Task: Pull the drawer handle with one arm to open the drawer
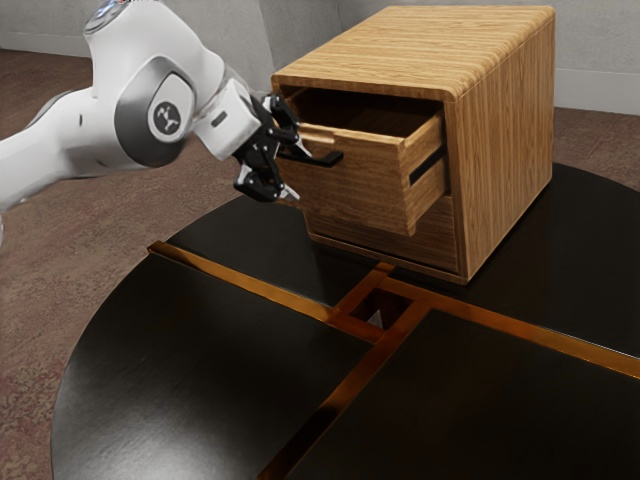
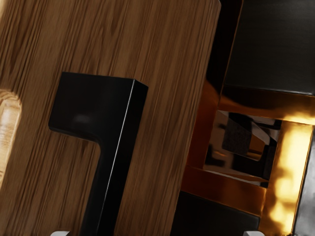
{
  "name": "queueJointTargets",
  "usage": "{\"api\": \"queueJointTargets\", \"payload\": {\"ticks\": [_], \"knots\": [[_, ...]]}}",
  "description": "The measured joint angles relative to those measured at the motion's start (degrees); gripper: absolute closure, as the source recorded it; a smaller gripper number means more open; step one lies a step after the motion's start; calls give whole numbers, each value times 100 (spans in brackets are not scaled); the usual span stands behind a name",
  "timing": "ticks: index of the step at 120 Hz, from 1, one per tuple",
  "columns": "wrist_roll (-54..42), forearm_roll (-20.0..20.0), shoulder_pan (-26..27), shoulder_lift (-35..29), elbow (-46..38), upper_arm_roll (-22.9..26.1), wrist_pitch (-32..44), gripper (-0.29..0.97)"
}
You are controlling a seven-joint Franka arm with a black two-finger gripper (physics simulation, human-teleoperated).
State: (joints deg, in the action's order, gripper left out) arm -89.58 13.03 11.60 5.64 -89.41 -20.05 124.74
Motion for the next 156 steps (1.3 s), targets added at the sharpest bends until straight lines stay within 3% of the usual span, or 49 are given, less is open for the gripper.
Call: {"api": "queueJointTargets", "payload": {"ticks": [50,156], "knots": [[38,-275,13,-1044,-1089,78,144,28],[315,-871,0,-2544,-2673,289,254,26]]}}
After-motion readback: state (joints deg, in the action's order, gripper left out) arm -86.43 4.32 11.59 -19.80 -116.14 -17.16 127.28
